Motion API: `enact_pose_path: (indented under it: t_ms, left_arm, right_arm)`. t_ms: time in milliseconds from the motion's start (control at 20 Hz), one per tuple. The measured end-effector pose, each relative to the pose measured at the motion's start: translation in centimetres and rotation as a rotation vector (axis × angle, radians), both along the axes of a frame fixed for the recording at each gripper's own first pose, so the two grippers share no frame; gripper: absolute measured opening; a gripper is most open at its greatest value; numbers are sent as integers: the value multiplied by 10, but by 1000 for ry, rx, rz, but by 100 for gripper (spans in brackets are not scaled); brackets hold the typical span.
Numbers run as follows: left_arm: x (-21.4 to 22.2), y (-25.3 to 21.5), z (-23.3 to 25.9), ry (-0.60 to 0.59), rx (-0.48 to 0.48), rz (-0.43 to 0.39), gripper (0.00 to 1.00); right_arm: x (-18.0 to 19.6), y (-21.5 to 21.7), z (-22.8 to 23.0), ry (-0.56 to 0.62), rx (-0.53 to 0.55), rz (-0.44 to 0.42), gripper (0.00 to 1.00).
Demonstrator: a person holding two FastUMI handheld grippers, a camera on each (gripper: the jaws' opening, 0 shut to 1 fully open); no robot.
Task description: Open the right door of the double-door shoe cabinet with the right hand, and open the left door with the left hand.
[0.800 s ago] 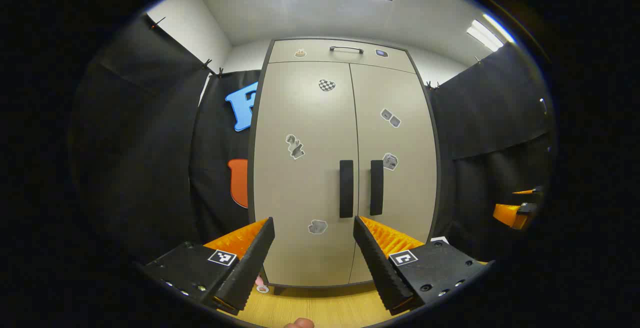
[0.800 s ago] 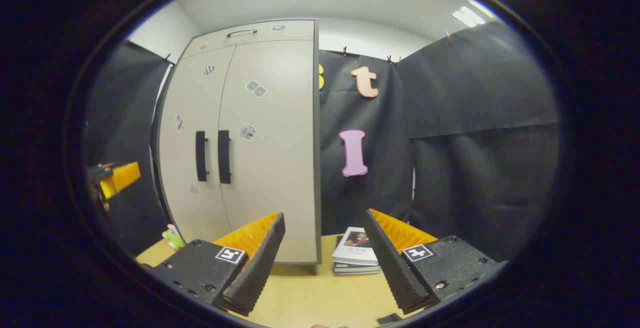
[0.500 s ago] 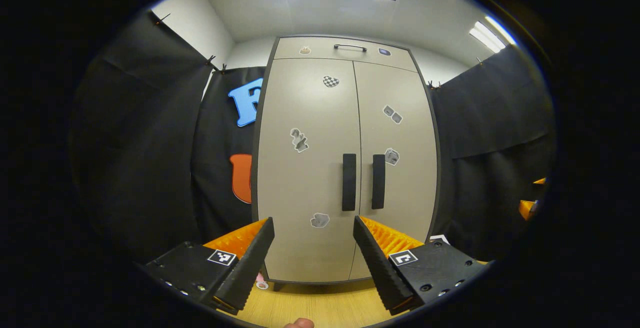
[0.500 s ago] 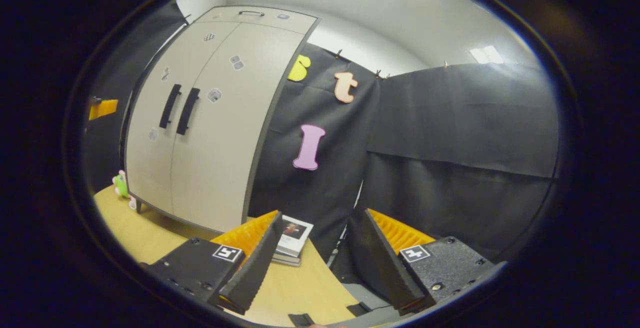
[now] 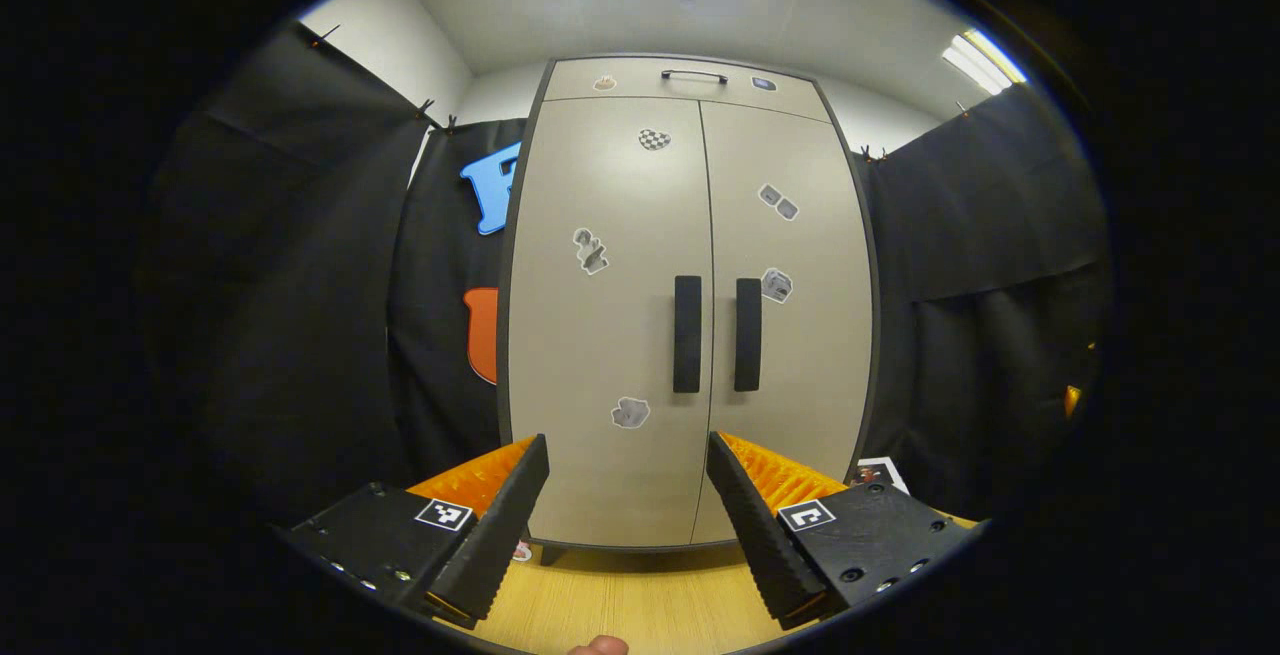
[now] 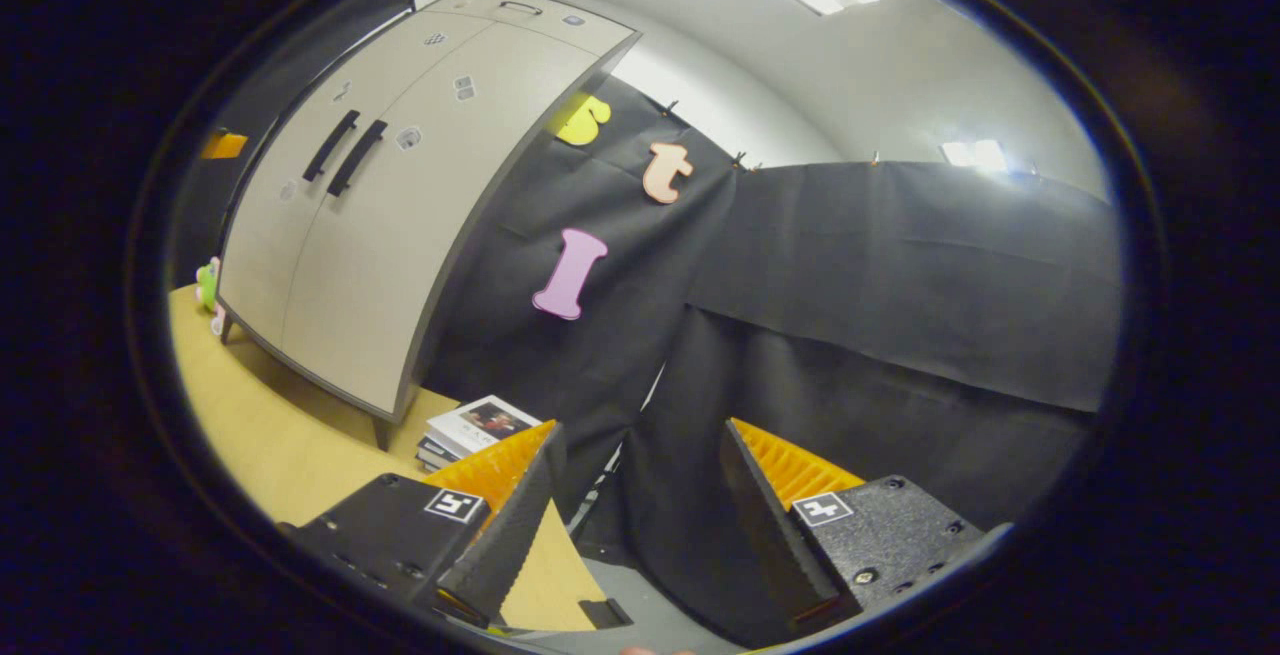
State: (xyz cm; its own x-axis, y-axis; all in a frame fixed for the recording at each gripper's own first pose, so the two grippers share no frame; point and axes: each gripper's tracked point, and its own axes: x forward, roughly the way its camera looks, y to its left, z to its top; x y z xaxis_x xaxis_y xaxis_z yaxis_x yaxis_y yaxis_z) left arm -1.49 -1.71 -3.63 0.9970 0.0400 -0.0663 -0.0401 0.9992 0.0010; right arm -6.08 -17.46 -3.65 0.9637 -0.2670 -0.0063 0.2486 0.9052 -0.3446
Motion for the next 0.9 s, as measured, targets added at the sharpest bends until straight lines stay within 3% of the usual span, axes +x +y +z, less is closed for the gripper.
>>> enact_pose_path:
  t_ms: [100,300,450,700,900]
  left_arm:
    - [1,-4,-2,8,17,-8,95]
    - [1,-6,1,3,30,-18,95]
    - [6,4,7,-1,64,-17,95]
    - [10,27,15,-18,40,-18,96]
    - [6,44,16,-16,33,-16,96]
  right_arm:
    - [-2,35,8,-4,67,56,98]
    - [5,152,54,-41,128,171,97]
    - [29,254,78,-44,261,363,97]
    - [70,350,99,-39,295,510,97]
    - [103,388,119,-44,332,538,97]
